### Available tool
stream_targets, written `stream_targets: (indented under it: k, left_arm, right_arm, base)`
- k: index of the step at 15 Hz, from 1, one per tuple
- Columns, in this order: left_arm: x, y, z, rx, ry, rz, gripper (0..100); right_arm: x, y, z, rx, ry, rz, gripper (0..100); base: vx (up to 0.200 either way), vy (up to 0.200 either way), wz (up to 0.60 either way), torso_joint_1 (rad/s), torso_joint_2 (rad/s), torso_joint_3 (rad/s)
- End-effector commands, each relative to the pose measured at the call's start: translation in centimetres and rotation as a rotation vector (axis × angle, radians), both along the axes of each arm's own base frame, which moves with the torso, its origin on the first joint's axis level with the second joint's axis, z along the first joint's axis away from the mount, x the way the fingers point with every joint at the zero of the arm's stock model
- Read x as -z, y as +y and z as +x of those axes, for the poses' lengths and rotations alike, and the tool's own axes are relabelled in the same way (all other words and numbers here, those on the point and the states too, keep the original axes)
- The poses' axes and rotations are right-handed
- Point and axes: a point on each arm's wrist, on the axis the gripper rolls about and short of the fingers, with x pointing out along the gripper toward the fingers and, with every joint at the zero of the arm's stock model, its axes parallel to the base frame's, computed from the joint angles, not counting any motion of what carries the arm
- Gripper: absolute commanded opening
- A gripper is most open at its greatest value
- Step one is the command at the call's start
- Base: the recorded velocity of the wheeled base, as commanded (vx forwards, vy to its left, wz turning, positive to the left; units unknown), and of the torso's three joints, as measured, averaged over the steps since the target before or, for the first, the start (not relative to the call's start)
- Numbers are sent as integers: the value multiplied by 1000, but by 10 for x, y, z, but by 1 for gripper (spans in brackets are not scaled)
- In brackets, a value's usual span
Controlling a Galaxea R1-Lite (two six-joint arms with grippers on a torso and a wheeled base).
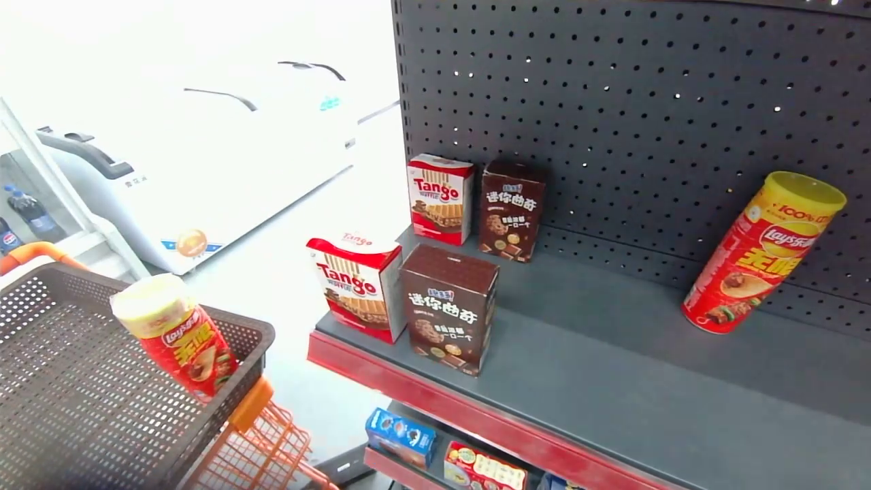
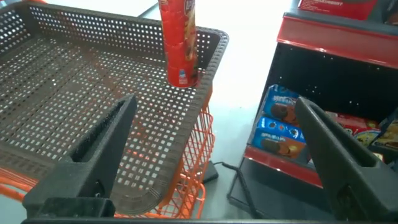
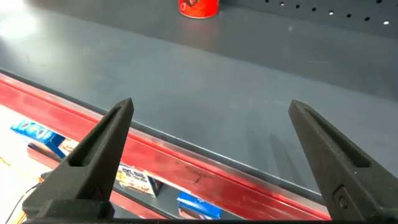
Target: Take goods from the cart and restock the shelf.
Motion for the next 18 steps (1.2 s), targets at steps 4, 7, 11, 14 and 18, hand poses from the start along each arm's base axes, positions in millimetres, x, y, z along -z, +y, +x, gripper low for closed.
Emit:
stream_targets:
  k: [4,7,11,14,18]
  left_arm:
    - [0,0,0,1,1,3,100]
    - [0,0,0,1,0,1,100]
    - [-19,1,-4,-12,-45,25,100]
    - [-95,0,24,-3,94,17,100]
    - [-103,4,67,-72,257,-1,100]
  right_arm:
    - [0,0,0,0,1,-1,100]
    - [0,0,0,0,1,-1,100]
    - [0,0,0,0,1,-1,100]
    - [0,0,0,2,1,-1,100]
    - [0,0,0,0,1,-1,100]
  base:
    - [0,0,0,0,0,0]
    - [0,0,0,0,0,0]
    - [0,0,0,0,0,0]
    - [0,0,0,0,0,0]
    - [0,0,0,0,0,0]
